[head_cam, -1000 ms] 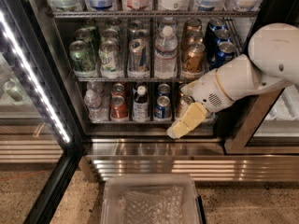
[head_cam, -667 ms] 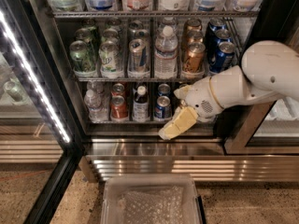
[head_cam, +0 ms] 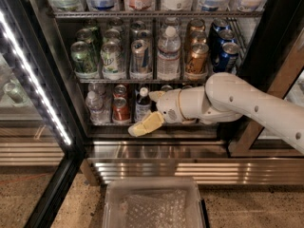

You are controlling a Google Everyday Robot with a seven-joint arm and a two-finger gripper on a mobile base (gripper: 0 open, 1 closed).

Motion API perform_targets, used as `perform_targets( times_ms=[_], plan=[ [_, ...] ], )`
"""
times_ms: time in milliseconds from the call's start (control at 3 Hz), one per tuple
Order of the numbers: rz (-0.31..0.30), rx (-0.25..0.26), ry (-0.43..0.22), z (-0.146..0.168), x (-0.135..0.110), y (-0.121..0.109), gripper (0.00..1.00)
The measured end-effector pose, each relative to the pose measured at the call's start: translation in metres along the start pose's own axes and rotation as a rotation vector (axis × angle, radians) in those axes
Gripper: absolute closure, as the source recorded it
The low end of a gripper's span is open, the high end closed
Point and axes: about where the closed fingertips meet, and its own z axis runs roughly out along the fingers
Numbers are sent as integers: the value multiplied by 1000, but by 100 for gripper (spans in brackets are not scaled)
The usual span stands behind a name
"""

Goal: Pick water bottle from bottom shelf of fridge

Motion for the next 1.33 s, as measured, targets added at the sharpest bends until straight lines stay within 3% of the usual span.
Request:
perform_targets(
  times_ms=[333,667,1000,1333],
  plan=[
    [0,0,0,0,0,0,0],
    [-41,0,43,2,-2,6,19],
    [-103,-32,62,23,-4,11,32],
    [-185,-35,68,56,-6,8,31]
  ],
)
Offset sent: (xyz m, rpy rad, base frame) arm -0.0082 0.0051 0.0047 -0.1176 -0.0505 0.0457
